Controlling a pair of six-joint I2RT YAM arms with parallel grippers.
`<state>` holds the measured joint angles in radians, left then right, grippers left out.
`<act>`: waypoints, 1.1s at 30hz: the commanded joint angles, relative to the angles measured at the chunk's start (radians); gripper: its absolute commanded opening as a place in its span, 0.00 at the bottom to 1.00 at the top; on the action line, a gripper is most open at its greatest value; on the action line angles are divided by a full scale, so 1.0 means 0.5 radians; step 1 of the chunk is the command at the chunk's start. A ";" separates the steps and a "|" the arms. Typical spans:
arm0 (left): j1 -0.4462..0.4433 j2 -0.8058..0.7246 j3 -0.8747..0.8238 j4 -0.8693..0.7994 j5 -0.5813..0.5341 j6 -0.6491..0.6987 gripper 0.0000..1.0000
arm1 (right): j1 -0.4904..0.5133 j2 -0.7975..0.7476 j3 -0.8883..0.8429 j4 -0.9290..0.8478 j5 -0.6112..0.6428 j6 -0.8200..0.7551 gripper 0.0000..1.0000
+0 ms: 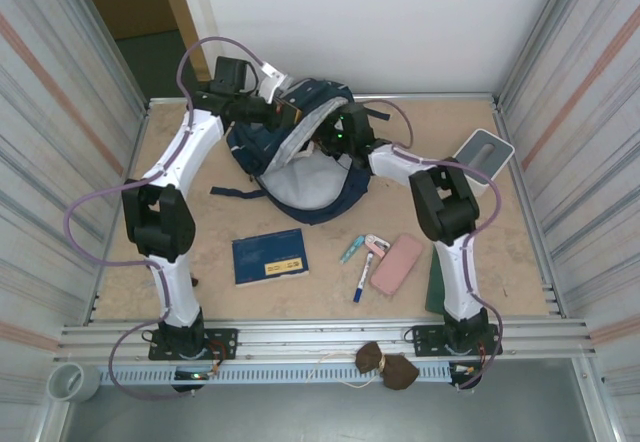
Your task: Pack the student bag
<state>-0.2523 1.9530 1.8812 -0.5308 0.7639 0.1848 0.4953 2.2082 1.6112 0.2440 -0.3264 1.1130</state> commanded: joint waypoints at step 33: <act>-0.262 -1.068 -1.667 0.904 -1.221 -1.024 0.73 | 0.144 -1.124 -0.987 -0.779 0.244 -1.123 0.69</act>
<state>-0.3916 1.4174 1.0279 -0.0887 0.2024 -0.2974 0.5972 1.5726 0.9920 -0.2382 -0.1196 0.6243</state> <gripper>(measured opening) 0.728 0.700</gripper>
